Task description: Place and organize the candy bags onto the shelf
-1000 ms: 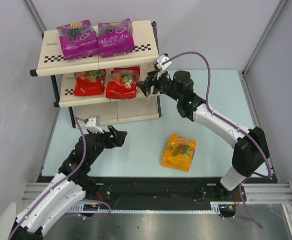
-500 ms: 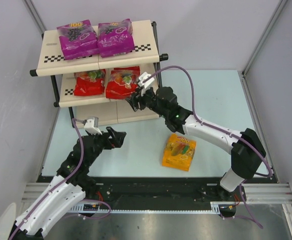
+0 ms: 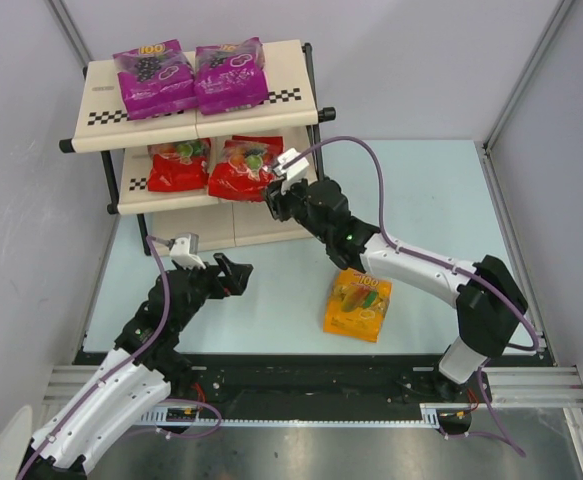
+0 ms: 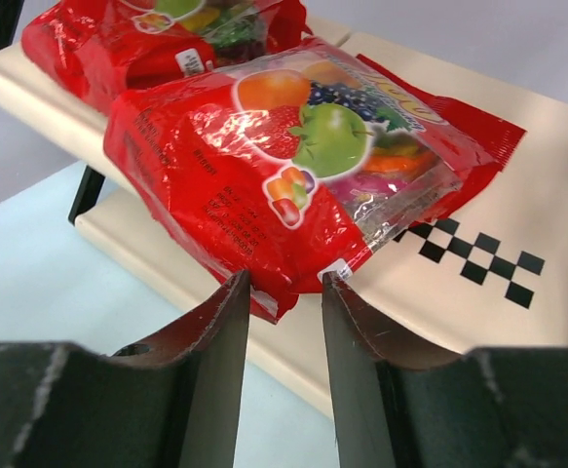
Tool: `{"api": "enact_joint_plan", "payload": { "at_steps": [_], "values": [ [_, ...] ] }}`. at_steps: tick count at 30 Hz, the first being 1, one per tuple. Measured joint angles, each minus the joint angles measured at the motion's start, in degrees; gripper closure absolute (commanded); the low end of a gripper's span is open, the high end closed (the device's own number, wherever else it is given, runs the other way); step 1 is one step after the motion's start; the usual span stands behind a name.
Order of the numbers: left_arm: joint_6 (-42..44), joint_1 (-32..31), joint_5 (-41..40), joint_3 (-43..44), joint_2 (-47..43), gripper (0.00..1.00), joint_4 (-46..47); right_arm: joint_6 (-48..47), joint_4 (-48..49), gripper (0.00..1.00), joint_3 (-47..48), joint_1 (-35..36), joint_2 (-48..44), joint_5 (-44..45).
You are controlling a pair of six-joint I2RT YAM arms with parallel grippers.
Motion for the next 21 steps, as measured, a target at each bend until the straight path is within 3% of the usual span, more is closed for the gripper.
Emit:
{"api": "enact_joint_plan", "payload": {
  "at_steps": [21],
  "values": [
    [0.0, 0.0, 0.0, 0.0, 0.9, 0.02, 0.1, 4.1, 5.3, 0.59, 0.1, -7.8, 3.4, -6.8]
  ]
}}
